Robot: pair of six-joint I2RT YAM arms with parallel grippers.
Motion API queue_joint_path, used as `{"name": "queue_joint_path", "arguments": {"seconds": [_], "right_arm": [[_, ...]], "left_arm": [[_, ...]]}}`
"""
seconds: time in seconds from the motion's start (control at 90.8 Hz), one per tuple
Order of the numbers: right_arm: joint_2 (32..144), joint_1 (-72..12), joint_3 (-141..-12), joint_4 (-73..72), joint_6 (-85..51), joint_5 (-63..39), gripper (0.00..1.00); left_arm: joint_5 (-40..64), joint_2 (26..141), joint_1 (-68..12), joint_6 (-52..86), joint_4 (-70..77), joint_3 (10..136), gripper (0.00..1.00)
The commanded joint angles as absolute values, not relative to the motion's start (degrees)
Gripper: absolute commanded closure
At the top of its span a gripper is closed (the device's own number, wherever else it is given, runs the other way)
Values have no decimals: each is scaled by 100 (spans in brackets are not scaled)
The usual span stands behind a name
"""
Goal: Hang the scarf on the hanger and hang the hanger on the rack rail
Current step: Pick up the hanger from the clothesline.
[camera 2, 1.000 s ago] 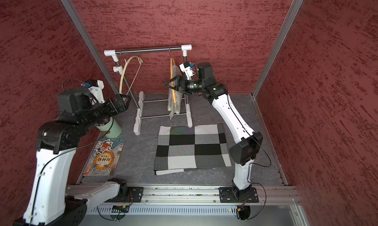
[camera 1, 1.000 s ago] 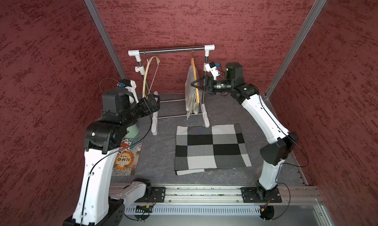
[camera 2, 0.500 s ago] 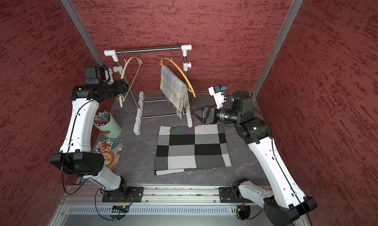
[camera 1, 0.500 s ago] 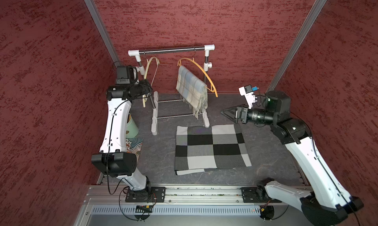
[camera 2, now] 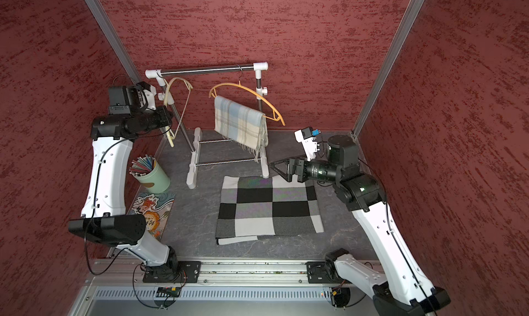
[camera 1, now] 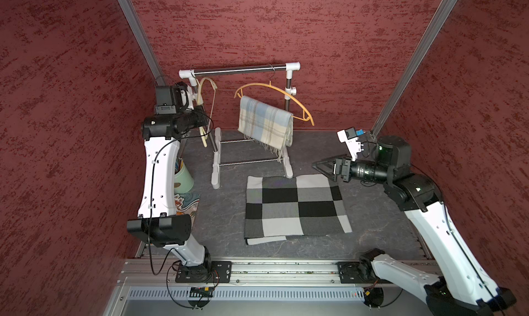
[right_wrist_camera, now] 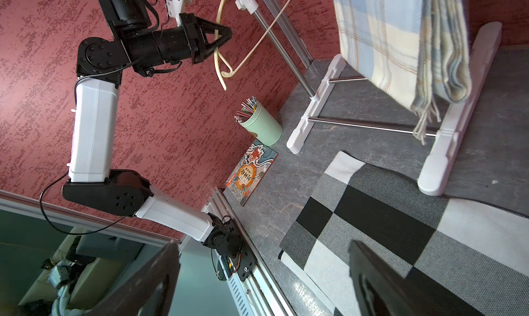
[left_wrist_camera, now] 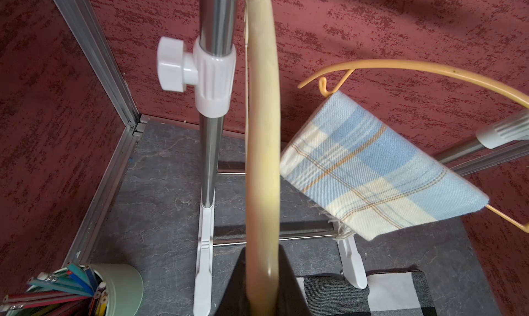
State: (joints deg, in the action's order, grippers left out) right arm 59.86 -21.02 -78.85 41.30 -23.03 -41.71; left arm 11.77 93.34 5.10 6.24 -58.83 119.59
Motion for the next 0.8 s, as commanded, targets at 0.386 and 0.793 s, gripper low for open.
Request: {"name": "queue_joint_path", "arguments": {"seconds": [0.386,0.793], "right_arm": [[5924,-2122,-7829,4045,-2233,-4199,7],[5815,-2123,-7926,3868,-2481,-4397,7]], "left_arm": [[2061,7854,355,302,-4347,10275,100],[2292,4808,-90,607,-5108,7655,100]]}}
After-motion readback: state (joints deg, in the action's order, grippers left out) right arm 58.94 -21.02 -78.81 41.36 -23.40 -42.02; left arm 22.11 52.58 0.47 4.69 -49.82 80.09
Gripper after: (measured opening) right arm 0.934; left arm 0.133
